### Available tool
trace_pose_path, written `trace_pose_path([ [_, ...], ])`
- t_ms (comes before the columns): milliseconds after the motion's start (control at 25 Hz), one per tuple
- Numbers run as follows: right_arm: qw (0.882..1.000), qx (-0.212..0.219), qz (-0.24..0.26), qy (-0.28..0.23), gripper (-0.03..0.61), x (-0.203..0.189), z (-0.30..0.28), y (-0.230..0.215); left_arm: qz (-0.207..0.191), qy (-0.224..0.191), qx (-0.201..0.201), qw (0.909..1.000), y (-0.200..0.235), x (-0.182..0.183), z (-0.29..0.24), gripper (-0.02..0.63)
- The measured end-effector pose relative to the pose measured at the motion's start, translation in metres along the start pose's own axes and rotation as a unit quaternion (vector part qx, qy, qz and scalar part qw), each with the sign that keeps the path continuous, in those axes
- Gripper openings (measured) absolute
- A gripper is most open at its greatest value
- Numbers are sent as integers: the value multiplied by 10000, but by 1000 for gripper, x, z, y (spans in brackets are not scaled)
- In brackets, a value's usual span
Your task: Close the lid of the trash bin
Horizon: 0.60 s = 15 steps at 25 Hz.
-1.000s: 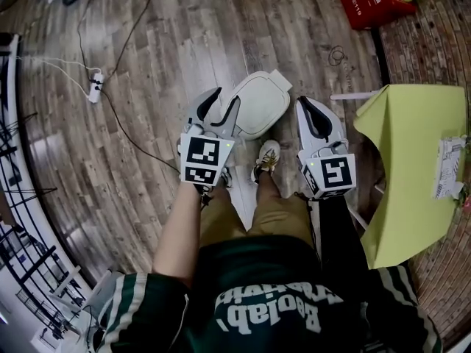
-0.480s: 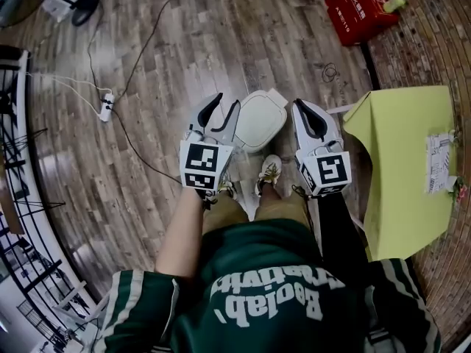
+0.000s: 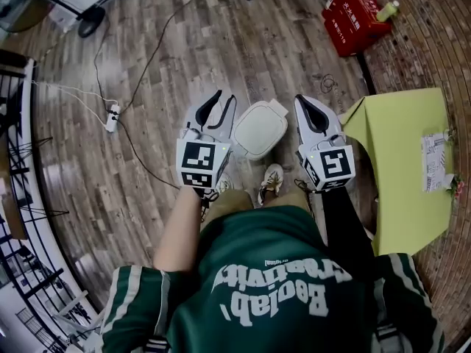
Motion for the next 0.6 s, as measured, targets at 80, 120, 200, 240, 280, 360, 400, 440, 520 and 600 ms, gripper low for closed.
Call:
trace_pose_path([
  [80, 10000, 49, 56, -36, 14, 6, 1, 3, -61, -57, -22, 10000, -2, 6, 4, 97],
  [120, 9999, 70, 74, -46, 14, 8, 2, 4, -100, -85, -24, 9999, -4, 8, 6, 89],
  [200, 9999, 112, 98, -53, 14, 12, 4, 8, -144, -164, -12, 9998, -6, 13, 10, 72],
  [240, 9998, 137, 111, -54, 14, 13, 5, 11, -155, -213, -2, 9997, -6, 16, 12, 60],
  [280, 9998, 164, 122, -59, 14, 15, 5, 13, -170, -261, 9, 9995, -5, 19, 14, 49],
  [360, 9997, 204, 138, -80, 14, 19, 5, 19, -206, -337, 30, 9992, -3, 25, 16, 29],
  [400, 9996, 214, 146, -86, 14, 21, 5, 20, -216, -365, 32, 9991, -2, 27, 17, 16],
  [440, 9996, 221, 157, -89, 14, 22, 6, 21, -222, -387, 23, 9990, -3, 30, 17, 5],
  [520, 9996, 228, 162, -107, 14, 23, 9, 22, -244, -432, -17, 9988, -5, 35, 18, 5],
  [600, 9995, 227, 136, -146, 14, 25, 11, 22, -271, -506, -20, 9984, -6, 40, 19, 5],
])
Point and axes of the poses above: the fingertips, and each gripper's own axes: z backward along the fingers, y to its left, x out of its top, the point moved 1 cm from there along z, backward along the fingers, and after that the axes turned 3 degrees about x, right-handed, at the moved point
